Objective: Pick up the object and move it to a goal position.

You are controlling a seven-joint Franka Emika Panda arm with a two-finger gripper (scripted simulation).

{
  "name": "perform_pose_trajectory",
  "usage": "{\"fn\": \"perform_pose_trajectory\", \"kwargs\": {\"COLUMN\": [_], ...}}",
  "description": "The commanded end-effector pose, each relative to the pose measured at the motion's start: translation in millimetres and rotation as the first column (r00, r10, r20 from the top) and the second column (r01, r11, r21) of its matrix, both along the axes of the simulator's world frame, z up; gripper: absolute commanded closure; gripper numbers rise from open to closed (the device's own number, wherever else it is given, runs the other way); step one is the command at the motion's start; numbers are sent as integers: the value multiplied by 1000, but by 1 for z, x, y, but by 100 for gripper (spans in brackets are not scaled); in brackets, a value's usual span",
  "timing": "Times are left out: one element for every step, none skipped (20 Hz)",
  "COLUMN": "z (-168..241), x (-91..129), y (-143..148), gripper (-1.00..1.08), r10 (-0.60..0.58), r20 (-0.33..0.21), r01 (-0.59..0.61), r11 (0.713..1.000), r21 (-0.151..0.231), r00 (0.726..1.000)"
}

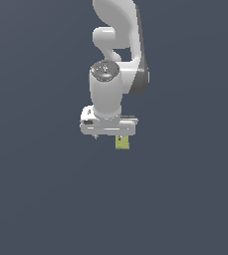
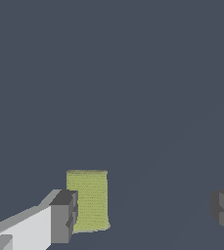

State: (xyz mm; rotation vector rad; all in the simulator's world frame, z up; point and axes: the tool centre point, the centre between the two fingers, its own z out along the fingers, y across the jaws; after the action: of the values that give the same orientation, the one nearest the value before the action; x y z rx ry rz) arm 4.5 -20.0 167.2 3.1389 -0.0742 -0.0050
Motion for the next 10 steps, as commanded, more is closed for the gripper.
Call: {"fn": "perform_pose_trajectory", "kwargs": {"z": [-6,-9,-12,-16,-21,-25,-30,-36,-42,-48], "x": [-3,-5,-7,-9,-12,-15,-18,-22,-26,-30], "y": [3,5,8,10,13,16,19,22,26,30], "gripper": [-92,-92,-92,-92,-92,-92,-92,-92,-92,-92], "r10": [2,3,5,6,7,9,11,13,15,17], "r20": [0,0,0,0,0,0,0,1,1,1], "r01": [-2,-3,-5,-6,-7,-9,-11,-13,-15,-17], "r11": [1000,1000,1000,1000,1000,1000,1000,1000,1000,1000], "r21": [0,0,0,0,-1,-1,-1,-1,-1,-1], "r00": [1000,1000,1000,1000,1000,1000,1000,1000,1000,1000]}}
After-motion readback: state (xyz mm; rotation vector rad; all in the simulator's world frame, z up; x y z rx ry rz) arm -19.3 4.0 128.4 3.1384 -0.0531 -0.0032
